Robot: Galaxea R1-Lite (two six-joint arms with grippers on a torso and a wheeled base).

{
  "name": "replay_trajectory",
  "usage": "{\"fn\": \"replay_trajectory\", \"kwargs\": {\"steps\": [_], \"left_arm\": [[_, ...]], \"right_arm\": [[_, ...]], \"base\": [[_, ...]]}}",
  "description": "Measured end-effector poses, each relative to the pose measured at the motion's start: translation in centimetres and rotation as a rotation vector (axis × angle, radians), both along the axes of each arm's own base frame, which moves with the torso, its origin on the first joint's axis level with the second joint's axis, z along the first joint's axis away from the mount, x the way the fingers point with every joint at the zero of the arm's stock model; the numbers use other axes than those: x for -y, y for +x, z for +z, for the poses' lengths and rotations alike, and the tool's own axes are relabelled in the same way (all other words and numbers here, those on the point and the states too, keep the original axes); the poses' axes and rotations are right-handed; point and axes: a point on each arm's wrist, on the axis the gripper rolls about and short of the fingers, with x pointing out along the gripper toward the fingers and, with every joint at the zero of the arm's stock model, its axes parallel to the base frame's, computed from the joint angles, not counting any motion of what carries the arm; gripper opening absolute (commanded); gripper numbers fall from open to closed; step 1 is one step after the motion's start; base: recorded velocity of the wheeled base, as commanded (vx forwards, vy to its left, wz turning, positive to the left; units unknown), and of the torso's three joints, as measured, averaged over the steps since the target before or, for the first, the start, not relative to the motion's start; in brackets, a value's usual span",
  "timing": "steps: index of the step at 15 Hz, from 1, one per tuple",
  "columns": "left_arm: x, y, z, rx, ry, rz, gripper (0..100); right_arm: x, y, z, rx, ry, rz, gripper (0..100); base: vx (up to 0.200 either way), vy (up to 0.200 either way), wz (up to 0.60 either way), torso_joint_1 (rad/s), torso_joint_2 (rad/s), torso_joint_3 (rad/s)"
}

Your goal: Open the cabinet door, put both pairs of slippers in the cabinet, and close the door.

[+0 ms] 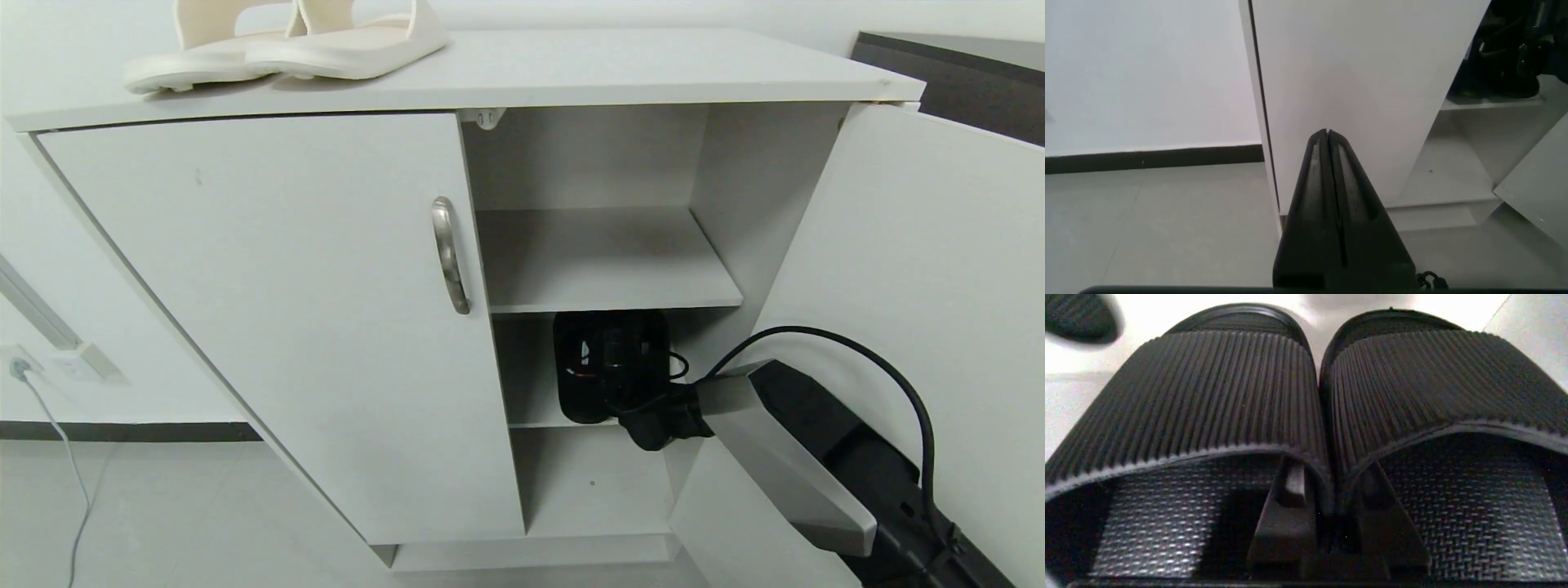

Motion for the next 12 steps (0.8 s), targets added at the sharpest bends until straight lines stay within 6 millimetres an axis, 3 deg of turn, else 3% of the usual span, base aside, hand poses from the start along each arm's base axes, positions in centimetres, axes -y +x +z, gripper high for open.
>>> {"fn": "replay_trajectory", "kwargs": {"steps": [7, 8, 12], "left_arm": [[0.0, 0.0, 0.0, 0.000, 0.001, 0.000, 0], [0.0, 0.0, 0.0, 0.000, 0.000, 0.000, 0], [0.0, 0.0, 0.0, 0.000, 0.000, 0.001, 0]], "right_arm": [[0.0, 0.3, -2.0, -0.045, -0.028, 0.005, 0], [0.1, 0.3, -2.1, -0.045, -0.028, 0.003, 100], [0.1, 0.3, -2.1, -0.044, -0.025, 0.001, 100]], "base": [[0.000, 0.000, 0.00, 0.000, 0.00, 0.000], [0.000, 0.000, 0.00, 0.000, 0.00, 0.000], [0.000, 0.000, 0.00, 0.000, 0.00, 0.000]]}}
